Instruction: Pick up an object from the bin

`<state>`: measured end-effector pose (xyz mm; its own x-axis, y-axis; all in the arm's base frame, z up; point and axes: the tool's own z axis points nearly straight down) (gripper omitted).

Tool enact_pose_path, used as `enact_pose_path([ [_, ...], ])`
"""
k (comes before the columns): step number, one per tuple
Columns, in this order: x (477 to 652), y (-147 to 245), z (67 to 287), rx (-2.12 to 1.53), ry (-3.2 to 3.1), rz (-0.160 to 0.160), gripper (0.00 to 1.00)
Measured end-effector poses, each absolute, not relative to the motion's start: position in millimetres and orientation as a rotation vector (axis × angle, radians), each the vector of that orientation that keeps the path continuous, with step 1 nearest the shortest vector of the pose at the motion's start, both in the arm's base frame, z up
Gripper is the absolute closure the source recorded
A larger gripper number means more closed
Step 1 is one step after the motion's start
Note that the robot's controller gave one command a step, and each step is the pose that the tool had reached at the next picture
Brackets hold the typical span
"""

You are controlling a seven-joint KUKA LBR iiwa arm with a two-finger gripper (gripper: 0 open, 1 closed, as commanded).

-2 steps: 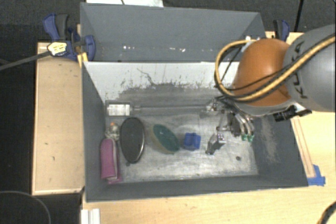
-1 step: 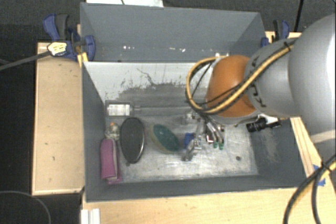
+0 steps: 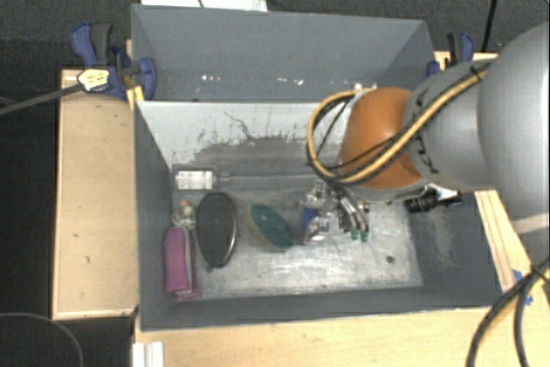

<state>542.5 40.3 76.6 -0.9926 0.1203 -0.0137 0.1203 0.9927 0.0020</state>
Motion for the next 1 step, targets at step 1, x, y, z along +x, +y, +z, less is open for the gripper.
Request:
enact_pose_path([
  [1, 546.4, 49.4, 237.4, -0.162, 3.126, 0.001, 1.00],
])
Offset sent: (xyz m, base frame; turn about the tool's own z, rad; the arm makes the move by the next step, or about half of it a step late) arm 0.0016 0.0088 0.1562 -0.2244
